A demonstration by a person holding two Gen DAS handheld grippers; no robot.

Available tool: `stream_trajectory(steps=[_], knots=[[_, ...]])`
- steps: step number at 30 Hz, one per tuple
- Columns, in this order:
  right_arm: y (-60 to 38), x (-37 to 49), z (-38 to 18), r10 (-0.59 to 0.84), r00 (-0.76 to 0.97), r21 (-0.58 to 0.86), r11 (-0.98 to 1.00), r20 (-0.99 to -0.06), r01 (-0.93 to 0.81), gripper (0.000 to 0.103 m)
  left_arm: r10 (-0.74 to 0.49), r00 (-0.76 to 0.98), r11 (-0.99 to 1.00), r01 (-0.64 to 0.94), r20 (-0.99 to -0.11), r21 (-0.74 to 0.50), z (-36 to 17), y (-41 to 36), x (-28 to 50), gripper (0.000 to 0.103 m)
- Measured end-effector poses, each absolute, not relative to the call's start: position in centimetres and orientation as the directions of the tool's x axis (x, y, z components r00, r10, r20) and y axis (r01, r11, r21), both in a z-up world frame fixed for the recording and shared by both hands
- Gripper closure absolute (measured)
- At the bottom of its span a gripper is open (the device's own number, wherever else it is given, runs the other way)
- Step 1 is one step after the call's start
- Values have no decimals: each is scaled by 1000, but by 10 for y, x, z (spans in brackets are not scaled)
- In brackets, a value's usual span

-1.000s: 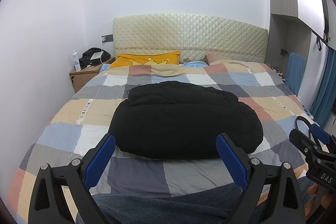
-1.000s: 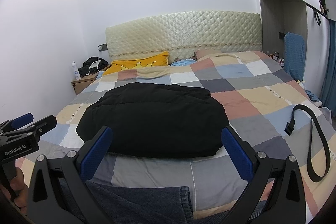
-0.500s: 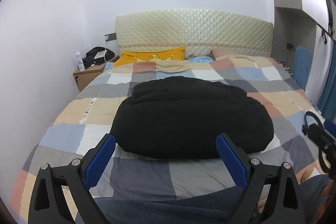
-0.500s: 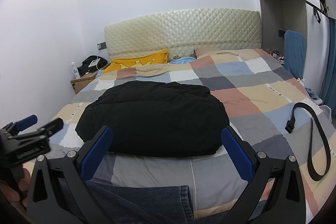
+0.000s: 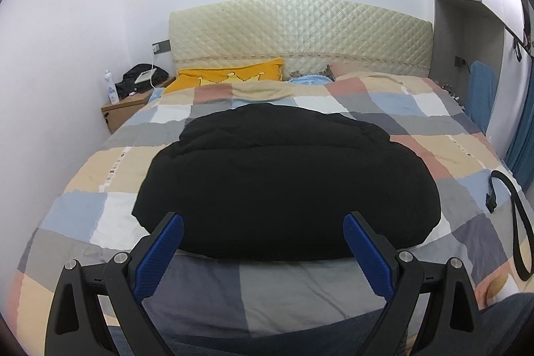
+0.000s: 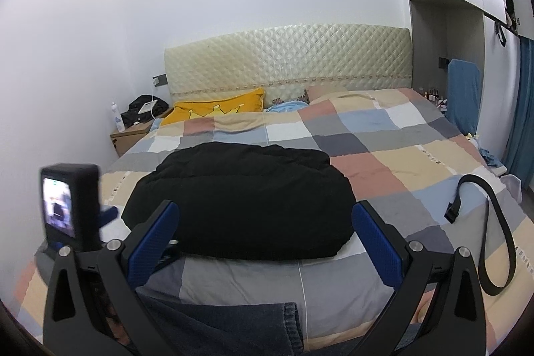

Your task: Fold large clothes

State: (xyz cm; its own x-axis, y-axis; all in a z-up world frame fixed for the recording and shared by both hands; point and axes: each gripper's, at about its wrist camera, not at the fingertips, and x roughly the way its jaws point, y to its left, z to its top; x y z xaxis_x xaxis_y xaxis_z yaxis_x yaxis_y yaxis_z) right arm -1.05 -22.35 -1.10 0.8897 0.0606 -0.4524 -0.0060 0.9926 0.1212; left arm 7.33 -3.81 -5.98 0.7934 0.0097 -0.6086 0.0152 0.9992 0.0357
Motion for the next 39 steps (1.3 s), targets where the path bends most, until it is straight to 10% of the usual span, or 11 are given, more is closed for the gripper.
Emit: stream_trajectory(steps=[39], knots=[[-190, -11, -15, 91, 880, 99, 994, -467, -50, 0, 43, 802, 999, -38, -596, 22, -59, -37, 79, 6]])
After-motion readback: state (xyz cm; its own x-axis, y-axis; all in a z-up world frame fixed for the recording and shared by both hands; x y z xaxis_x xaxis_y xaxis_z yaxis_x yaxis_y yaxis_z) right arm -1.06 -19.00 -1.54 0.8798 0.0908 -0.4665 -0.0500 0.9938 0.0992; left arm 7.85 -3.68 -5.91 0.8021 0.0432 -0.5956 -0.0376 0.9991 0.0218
